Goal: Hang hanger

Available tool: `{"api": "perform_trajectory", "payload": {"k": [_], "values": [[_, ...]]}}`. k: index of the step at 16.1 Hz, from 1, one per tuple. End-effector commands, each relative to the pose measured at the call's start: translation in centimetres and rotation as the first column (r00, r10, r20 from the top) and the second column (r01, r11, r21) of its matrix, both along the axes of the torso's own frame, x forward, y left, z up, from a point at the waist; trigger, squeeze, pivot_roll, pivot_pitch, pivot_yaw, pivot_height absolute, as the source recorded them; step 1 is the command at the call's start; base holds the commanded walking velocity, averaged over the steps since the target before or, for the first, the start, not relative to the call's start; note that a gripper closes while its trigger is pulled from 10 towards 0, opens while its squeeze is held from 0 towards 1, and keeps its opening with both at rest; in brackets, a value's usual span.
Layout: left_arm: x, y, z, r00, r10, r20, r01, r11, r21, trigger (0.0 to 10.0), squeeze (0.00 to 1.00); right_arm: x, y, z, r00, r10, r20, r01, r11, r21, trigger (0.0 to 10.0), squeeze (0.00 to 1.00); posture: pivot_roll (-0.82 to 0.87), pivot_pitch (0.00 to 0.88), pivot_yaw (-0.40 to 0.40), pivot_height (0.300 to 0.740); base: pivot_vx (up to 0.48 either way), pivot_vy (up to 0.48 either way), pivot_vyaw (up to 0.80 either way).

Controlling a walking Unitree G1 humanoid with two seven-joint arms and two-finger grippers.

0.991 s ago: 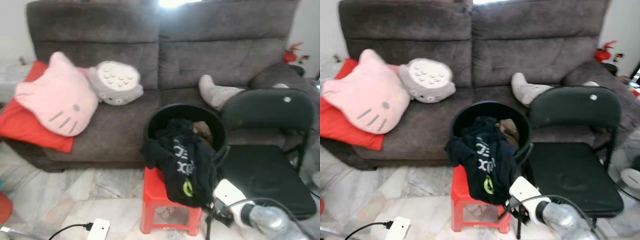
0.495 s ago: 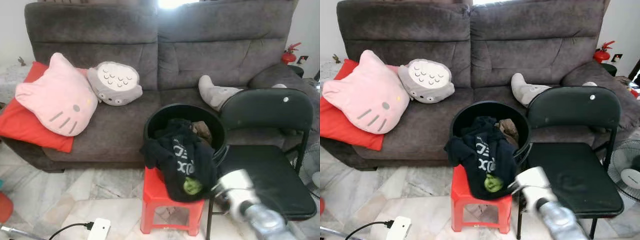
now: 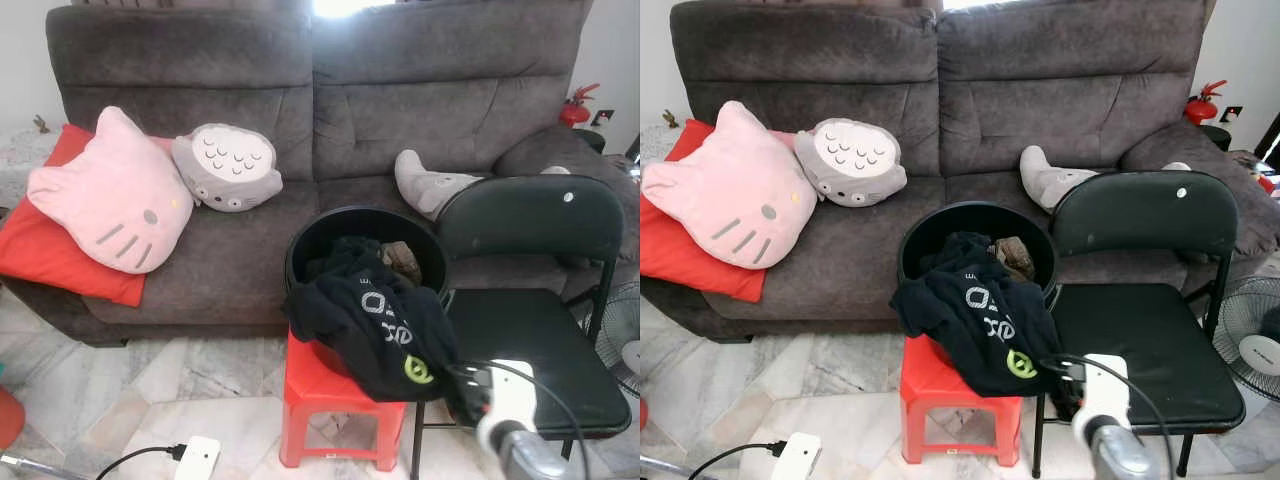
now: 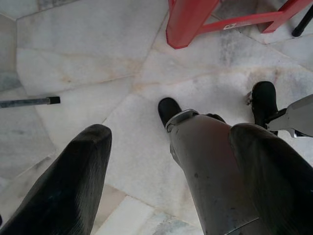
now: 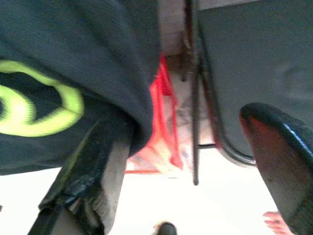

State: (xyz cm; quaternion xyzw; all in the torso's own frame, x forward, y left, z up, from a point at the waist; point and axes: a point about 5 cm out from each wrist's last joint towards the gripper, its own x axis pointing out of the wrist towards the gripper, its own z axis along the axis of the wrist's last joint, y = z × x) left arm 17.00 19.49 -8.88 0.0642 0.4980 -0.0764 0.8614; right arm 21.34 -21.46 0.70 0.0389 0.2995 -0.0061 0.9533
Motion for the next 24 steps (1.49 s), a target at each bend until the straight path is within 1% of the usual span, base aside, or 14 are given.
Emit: {"api": "perform_trajectory", "payload": {"k": [1,2,4,6,10,13,14,15,16,19,20,21,23,24], "values": [[-0.2,0.3,-0.1,1.000,-0.012,-0.010,0.012,1.000,0.018,10.0,0.00,0.6,1.2,1.2,0.993,0.082,0.083,-0.087,0.994,0.063,10.0,0.00,-0.08,0.000,0.025,0.740,0.000,0.000,0.00],[-0.2,0.3,-0.1,1.000,-0.012,-0.010,0.012,1.000,0.020,10.0,0.00,0.6,1.6,1.4,0.989,0.113,0.097,-0.121,0.989,0.082,10.0,0.00,-0.08,0.000,0.025,0.740,0.000,0.000,0.00],[-0.3,0.3,-0.1,1.000,-0.012,-0.010,0.012,1.000,0.023,10.0,0.00,0.3,3.4,2.8,0.926,0.326,0.190,-0.351,0.930,0.113,10.0,0.00,-0.08,0.000,0.025,0.740,0.000,0.000,0.00],[-0.2,0.3,-0.1,1.000,-0.013,-0.009,0.013,1.000,0.026,10.0,0.00,0.1,4.0,4.2,0.858,0.438,0.269,-0.483,0.866,0.132,10.0,0.00,-0.08,0.000,0.025,0.740,0.000,0.000,0.00],[-0.2,0.3,-0.1,1.000,-0.013,-0.009,0.013,0.999,0.030,10.0,0.00,-0.4,4.4,5.0,0.765,0.576,0.288,-0.630,0.762,0.150,10.0,0.00,-0.08,0.000,0.026,0.740,0.000,0.000,0.00],[-0.2,0.3,-0.1,1.000,-0.020,-0.011,0.020,0.999,0.034,10.0,0.00,-0.7,5.0,5.5,0.663,0.689,0.294,-0.745,0.644,0.171,10.0,0.00,-0.08,0.000,0.027,0.740,0.000,0.000,0.00],[-0.2,0.3,-0.1,1.000,-0.022,-0.011,0.022,0.999,0.034,10.0,0.00,-1.1,5.3,5.5,0.603,0.751,0.268,-0.797,0.579,0.173,10.0,0.00,-0.08,0.000,0.029,0.740,0.000,0.000,0.00],[-0.2,0.3,-0.1,1.000,-0.023,-0.012,0.024,0.999,0.034,10.0,0.00,-1.3,5.3,5.0,0.566,0.793,0.224,-0.824,0.543,0.160,10.0,0.00,-0.08,0.000,0.029,0.740,0.000,0.000,0.00],[-0.2,0.3,-0.1,1.000,-0.025,-0.012,0.025,0.999,0.032,10.0,0.00,-1.5,5.0,3.8,0.518,0.847,0.116,-0.854,0.506,0.120,10.0,0.00,-0.08,0.000,0.028,0.740,0.000,0.000,0.00],[-0.2,0.4,-0.1,1.000,-0.028,-0.013,0.028,0.999,0.033,10.0,0.00,-2.1,4.9,2.9,0.457,0.889,0.017,-0.886,0.454,0.091,10.0,0.00,-0.08,0.000,0.032,0.740,0.000,0.000,0.00],[-0.2,0.3,-0.1,0.999,-0.030,-0.014,0.030,0.999,0.034,10.0,0.00,-2.2,4.7,2.6,0.462,0.887,-0.018,-0.884,0.462,0.073,10.0,0.00,-0.08,0.000,0.030,0.740,0.000,0.000,0.00],[-0.2,0.3,-0.1,1.000,-0.028,-0.013,0.029,0.999,0.035,10.0,0.00,-1.8,4.2,2.4,0.532,0.847,-0.019,-0.846,0.532,0.038,10.0,0.00,-0.08,0.000,0.028,0.740,0.000,0.000,0.00],[-0.2,0.3,-0.1,1.000,-0.024,-0.010,0.024,0.999,0.039,10.0,0.00,-0.2,2.8,3.2,0.721,0.689,0.075,-0.683,0.725,-0.089,10.0,0.00,-0.07,0.000,0.024,0.740,0.000,0.000,0.00],[-0.2,0.4,-0.1,1.000,-0.021,-0.009,0.021,0.999,0.041,10.0,0.00,0.8,1.9,5.0,0.806,0.545,0.233,-0.540,0.837,-0.089,10.0,0.00,-0.08,0.000,0.027,0.740,0.000,0.000,0.00]]}}
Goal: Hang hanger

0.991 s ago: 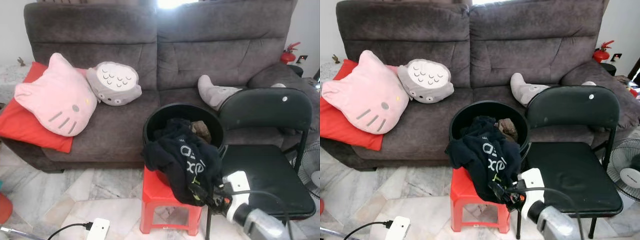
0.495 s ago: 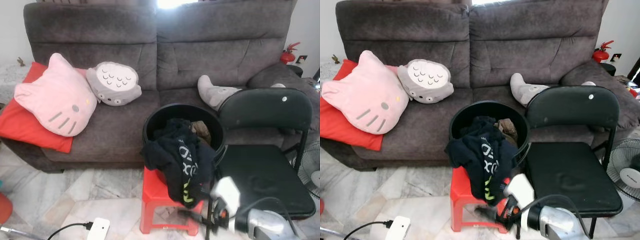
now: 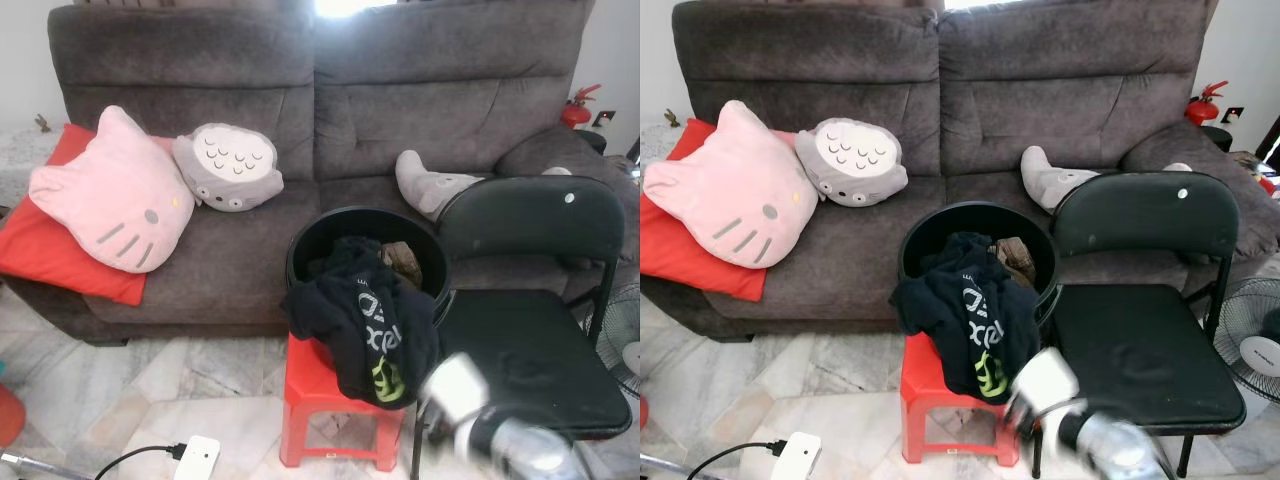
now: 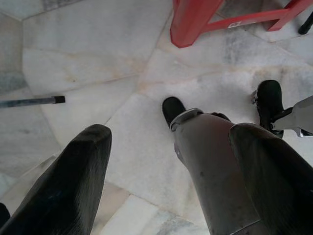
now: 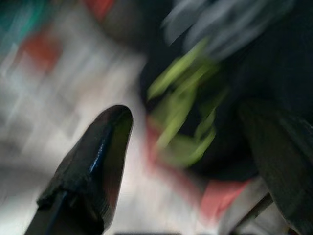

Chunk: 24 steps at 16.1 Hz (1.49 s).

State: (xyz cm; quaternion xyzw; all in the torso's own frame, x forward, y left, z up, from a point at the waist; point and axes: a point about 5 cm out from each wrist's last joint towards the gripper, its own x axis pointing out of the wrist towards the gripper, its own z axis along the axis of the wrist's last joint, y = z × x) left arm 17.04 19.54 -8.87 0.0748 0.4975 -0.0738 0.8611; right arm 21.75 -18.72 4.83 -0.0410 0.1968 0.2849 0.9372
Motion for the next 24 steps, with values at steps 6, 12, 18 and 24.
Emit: {"api": "perform_trajectory", "payload": {"k": [6,12,18,24], "values": [[0.0,0.5,0.0,1.000,-0.024,-0.002,0.024,0.999,0.035,10.0,0.00,-0.4,-1.3,5.4,0.882,-0.442,0.164,0.332,0.829,0.449,10.0,0.00,-0.09,0.000,0.035,0.740,0.000,0.000,0.00],[0.0,0.5,0.1,1.000,-0.022,0.000,0.022,0.999,0.037,10.0,0.00,1.2,-6.2,2.2,0.564,-0.822,-0.079,0.760,0.479,0.439,10.0,0.00,-0.09,0.000,0.033,0.740,0.000,0.000,0.00],[-0.1,0.4,0.0,1.000,-0.020,-0.002,0.020,0.999,0.030,10.0,0.00,2.9,-4.1,0.5,0.667,-0.742,-0.058,0.726,0.631,0.275,10.0,0.00,-0.08,0.000,0.030,0.740,0.000,0.000,0.00],[-0.1,0.4,0.0,1.000,-0.016,-0.004,0.016,0.999,0.033,10.0,0.00,3.9,-2.0,0.5,0.794,-0.605,-0.049,0.593,0.756,0.275,10.0,0.00,-0.07,0.000,0.030,0.740,0.000,0.000,0.00]]}}
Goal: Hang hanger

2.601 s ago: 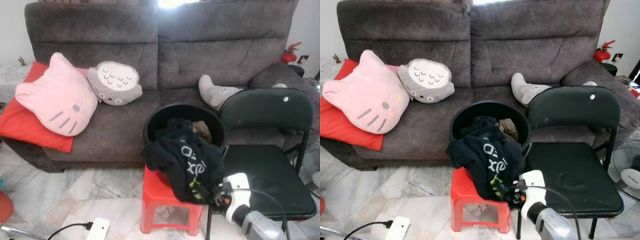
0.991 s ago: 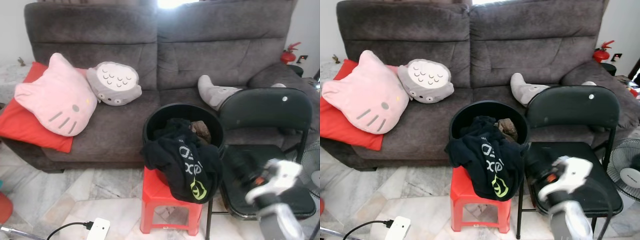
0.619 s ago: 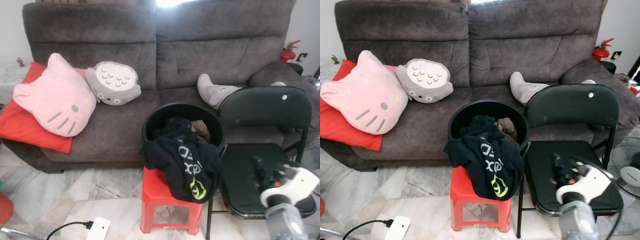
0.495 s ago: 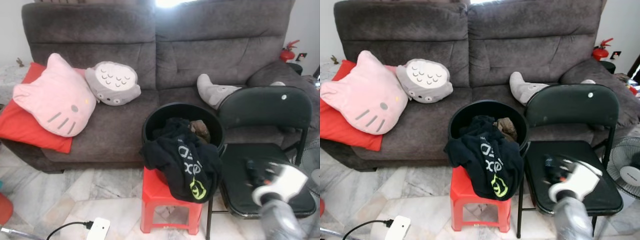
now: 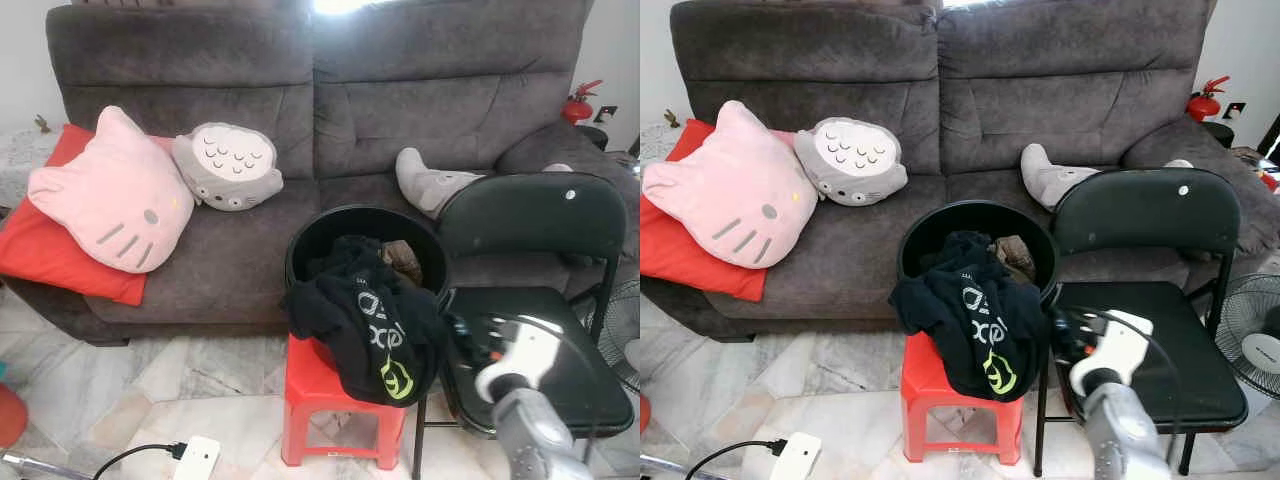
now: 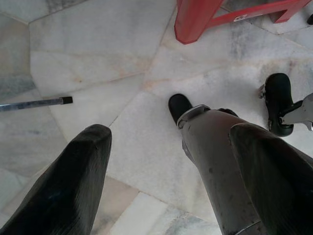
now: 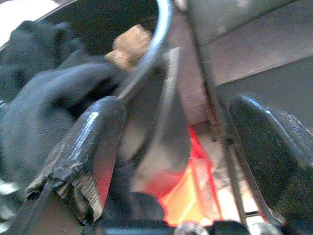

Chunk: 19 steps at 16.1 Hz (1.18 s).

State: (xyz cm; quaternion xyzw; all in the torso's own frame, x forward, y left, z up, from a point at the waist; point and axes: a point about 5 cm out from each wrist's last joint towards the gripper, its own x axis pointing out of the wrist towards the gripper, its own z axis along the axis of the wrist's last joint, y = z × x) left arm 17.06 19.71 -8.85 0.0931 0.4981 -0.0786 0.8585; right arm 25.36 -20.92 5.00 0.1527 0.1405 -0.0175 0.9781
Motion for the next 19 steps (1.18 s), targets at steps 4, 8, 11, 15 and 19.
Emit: {"api": "perform_trajectory", "payload": {"k": [4,8,11,15,19], "values": [[-0.2,0.3,0.0,1.000,0.010,-0.001,-0.010,1.000,0.004,10.0,0.00,0.1,1.5,0.2,0.986,0.166,0.002,-0.166,0.985,-0.043,10.0,0.00,-0.07,0.000,0.030,0.740,0.000,0.000,0.00],[-0.2,0.2,0.0,1.000,0.009,-0.003,-0.009,1.000,0.004,10.0,0.00,-0.3,2.3,0.2,0.961,0.277,-0.011,-0.277,0.959,-0.057,10.0,0.00,-0.07,0.000,0.029,0.740,0.000,0.000,0.00],[-0.2,0.2,0.0,1.000,0.010,-0.002,-0.010,1.000,0.004,10.0,0.00,0.0,2.7,1.0,0.931,0.364,0.035,-0.361,0.930,-0.066,10.0,0.00,-0.07,0.000,0.030,0.740,0.000,0.000,0.00],[-0.1,0.2,0.0,1.000,0.009,0.000,-0.009,1.000,0.003,10.0,0.00,0.4,3.2,2.7,0.840,0.528,0.123,-0.520,0.849,-0.090,10.0,0.00,-0.07,0.000,0.031,0.740,0.000,0.000,0.00],[-0.1,0.2,0.0,1.000,0.007,-0.002,-0.007,1.000,0.005,10.0,0.00,1.1,3.5,4.2,0.751,0.640,0.166,-0.627,0.769,-0.128,10.0,0.00,-0.07,0.000,0.036,0.740,0.000,0.000,0.00]]}}
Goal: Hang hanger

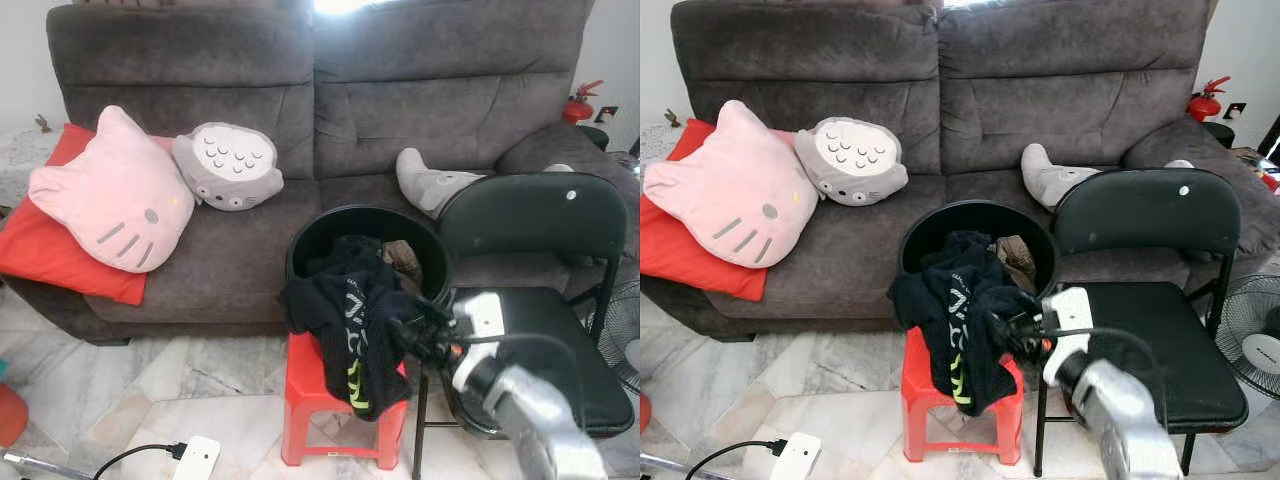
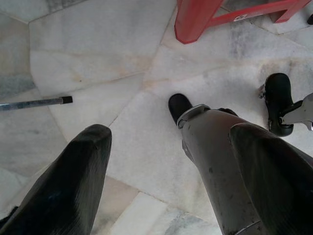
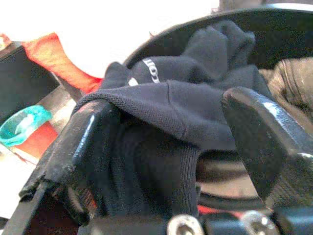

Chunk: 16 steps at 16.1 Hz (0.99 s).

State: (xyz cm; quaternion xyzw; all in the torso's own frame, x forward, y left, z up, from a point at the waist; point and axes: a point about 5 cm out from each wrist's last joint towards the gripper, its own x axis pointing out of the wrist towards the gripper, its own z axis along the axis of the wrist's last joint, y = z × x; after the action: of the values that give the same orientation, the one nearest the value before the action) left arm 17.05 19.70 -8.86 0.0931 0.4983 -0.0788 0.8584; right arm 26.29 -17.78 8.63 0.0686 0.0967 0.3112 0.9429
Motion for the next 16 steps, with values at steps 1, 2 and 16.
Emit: {"api": "perform_trajectory", "payload": {"k": [1,2,16], "values": [[-0.1,0.2,0.0,1.000,0.007,-0.001,-0.007,1.000,0.005,10.0,0.00,0.3,0.3,0.5,0.999,0.035,0.028,-0.035,0.999,0.001,10.0,0.00,-0.07,0.000,0.036,0.740,0.000,0.000,0.00],[-0.1,0.2,0.0,1.000,0.005,-0.002,-0.005,1.000,0.004,10.0,0.00,0.5,0.3,0.6,0.998,0.059,0.036,-0.059,0.998,-0.007,10.0,0.00,-0.06,0.000,0.038,0.740,0.000,0.000,0.00],[-0.1,0.3,0.0,1.000,-0.009,-0.008,0.009,1.000,0.001,10.0,0.00,-2.7,-0.9,-2.2,0.959,0.235,-0.155,-0.273,0.910,-0.312,10.0,0.00,-0.07,0.000,0.041,0.740,0.000,0.000,0.00]]}}
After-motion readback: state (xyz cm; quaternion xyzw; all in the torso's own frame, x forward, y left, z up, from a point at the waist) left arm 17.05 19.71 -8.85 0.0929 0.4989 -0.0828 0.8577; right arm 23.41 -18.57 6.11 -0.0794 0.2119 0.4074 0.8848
